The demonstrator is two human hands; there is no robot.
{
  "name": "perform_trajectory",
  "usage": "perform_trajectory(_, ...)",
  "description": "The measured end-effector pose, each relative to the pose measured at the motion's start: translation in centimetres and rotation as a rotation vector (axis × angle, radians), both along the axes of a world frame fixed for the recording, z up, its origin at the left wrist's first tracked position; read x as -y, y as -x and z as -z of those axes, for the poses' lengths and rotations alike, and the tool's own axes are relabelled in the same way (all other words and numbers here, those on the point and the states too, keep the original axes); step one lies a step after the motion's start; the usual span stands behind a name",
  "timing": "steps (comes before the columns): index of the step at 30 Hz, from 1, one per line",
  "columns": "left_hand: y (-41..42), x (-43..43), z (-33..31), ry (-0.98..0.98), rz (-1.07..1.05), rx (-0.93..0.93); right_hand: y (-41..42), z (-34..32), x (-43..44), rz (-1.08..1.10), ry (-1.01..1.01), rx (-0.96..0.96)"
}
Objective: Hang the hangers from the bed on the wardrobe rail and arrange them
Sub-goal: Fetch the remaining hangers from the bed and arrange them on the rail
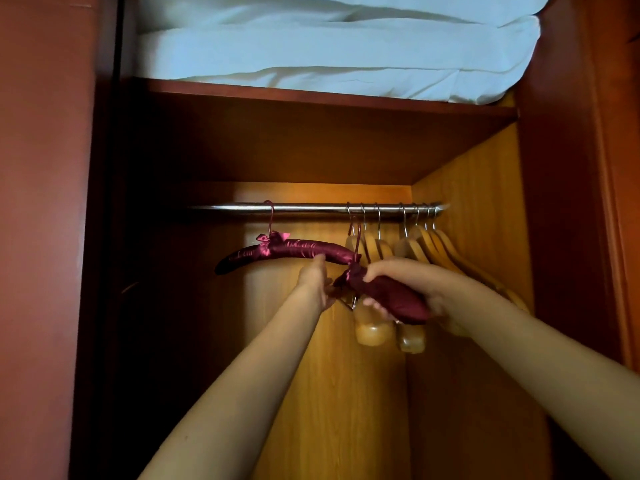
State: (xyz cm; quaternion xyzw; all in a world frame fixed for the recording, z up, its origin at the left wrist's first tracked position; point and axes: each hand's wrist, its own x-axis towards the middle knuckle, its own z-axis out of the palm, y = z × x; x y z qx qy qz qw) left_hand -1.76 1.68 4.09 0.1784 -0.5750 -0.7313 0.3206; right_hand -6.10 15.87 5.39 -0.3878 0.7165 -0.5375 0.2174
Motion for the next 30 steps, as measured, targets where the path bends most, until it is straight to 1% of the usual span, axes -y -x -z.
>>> perform_trajectory(2,0.3,0.3,-0.9,-0.122,0.018,-0.09,0.4,-0.2,-1.0,-0.059,-0.047,0.037)
perform_trajectory(4,0.6,0.2,-1.9,-0.196,0.04,-0.123,1.1,-0.4,-1.7,-0.08,-0.069,0.06)
perform_trajectory(8,1.2,0.2,-3.2,-0.257,0.071,-0.14,1.4,-0.6,-1.8,-0.043,-0.101,0.069)
perform_trajectory(11,1.3,0.3,-3.2,-0.257,0.033,-0.152,1.3,-0.7,-1.6,-0.022,-0.085,0.071)
perform_trajectory(14,0.7,1.6,-2.6,-0.259,0.011,-0.196,1.1,-1.0,-0.4,0.007,0.008,0.038)
perform_trajectory(18,-1.6,4.1,-1.7,-0.23,-0.01,-0.172,0.7,-1.9,3.5,0.055,0.157,-0.048)
perform_trajectory(21,-3.9,6.4,-1.3,-0.167,-0.004,-0.134,0.1,-3.0,7.4,0.068,0.264,-0.116)
perform_trajectory(23,-5.5,8.0,-1.3,-0.126,-0.02,-0.097,-0.4,-3.8,10.0,0.063,0.308,-0.127)
perform_trajectory(30,-8.6,11.5,-0.9,-0.118,-0.014,-0.099,-0.7,-4.5,15.8,0.089,0.308,-0.103)
